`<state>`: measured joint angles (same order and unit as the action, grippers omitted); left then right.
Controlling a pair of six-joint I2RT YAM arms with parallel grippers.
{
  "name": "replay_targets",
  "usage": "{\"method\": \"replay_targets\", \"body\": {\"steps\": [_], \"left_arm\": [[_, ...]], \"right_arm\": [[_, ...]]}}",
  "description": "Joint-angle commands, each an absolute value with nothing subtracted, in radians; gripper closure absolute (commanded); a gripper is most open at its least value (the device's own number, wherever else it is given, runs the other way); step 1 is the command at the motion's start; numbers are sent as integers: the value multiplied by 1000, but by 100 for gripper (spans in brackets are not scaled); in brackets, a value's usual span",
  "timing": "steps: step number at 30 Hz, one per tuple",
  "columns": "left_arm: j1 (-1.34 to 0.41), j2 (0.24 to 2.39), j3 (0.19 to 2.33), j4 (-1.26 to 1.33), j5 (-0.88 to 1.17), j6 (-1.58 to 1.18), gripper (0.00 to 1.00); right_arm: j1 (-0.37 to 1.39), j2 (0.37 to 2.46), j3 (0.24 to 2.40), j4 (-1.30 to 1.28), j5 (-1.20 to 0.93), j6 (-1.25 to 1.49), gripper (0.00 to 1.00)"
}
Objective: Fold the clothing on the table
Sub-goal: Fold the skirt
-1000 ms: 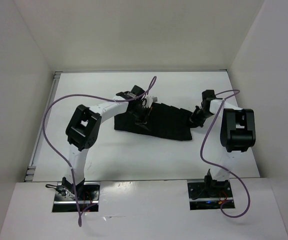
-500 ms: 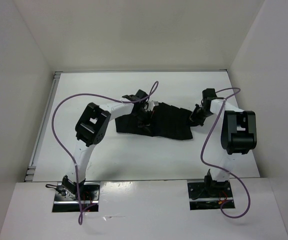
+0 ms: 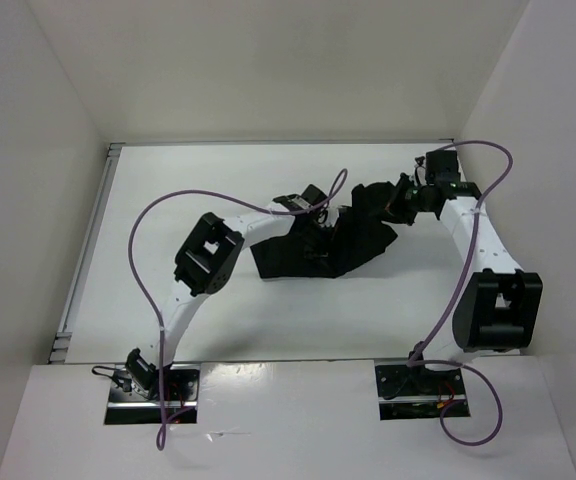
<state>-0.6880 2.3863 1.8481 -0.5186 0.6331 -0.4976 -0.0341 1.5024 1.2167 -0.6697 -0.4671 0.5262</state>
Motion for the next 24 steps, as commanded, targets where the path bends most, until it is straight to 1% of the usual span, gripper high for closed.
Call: {"method": "replay_targets", "body": {"steps": [1,7,10,12,13,14,17,19,21,24], "left_arm": [[-729,2464,1897,-557,561,-483,100],[-738,2507,2020,-590,583,-492,100],[-738,2484,2033,-600,592,-492,100],[-723,2432,2004,-609,549,-492,93],[-712,2358,1978,-591,536,-492,81],[-697,2318,1921,-572,522,-506,76],[-623,2182,1859,-572,479,-506,67],[-583,2107,1821,-581,442,-506,65],[-526,2060,1784,-591,410,-506,65],[-448,1987,1669,-581,303,-497,65]], "right_arm": [[-21,1462,1278,-699,-592,557,100],[-21,1453,1253,-632,-702,612,100],[-21,1453,1253,-621,-680,612,100],[-21,1453,1262,-644,-670,600,100],[-21,1453,1262,-655,-661,600,100],[-21,1453,1262,-655,-652,591,100],[-21,1453,1253,-664,-641,578,100],[-21,1463,1253,-676,-641,569,100],[-21,1474,1253,-686,-629,560,100],[-21,1483,1253,-686,-618,551,100]]}}
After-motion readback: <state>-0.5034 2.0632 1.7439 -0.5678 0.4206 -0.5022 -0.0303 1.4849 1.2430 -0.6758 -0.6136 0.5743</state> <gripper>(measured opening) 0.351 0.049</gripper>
